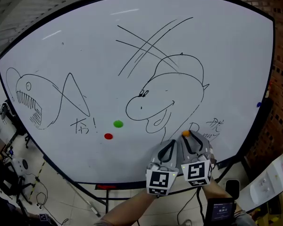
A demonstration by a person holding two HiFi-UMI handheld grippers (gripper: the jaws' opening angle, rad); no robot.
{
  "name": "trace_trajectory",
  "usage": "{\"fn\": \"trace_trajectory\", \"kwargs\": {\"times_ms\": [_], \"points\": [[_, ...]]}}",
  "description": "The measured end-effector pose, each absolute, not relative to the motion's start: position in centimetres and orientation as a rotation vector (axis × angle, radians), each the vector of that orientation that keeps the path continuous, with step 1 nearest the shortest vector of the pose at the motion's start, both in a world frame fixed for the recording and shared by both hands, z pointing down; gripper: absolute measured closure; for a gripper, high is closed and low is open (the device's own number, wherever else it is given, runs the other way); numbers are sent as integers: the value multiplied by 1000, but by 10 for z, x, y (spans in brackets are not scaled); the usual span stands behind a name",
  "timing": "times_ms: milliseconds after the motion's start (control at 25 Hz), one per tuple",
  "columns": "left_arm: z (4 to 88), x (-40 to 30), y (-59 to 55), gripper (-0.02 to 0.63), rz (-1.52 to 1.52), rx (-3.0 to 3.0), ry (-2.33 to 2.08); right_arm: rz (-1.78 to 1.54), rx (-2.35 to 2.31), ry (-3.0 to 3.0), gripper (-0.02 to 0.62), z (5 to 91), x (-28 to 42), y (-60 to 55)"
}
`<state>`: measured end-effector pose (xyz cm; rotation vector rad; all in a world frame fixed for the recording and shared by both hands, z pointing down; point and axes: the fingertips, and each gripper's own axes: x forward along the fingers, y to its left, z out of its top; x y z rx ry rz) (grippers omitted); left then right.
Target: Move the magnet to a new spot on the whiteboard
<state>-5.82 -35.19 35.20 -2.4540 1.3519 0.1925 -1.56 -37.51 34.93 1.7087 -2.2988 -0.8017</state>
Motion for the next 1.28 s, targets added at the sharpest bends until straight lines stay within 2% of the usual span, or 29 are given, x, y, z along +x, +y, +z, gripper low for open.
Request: {"fn": "trace_trajectory", "kwargs": {"times_ms": [880, 1280], "points": [[336, 246, -385, 607, 260, -2608, 949, -553, 2075, -2064, 471, 351, 325, -416], [331, 307, -394, 607, 257, -2622, 872, -468, 2142, -2083, 471, 352, 399, -436]]}}
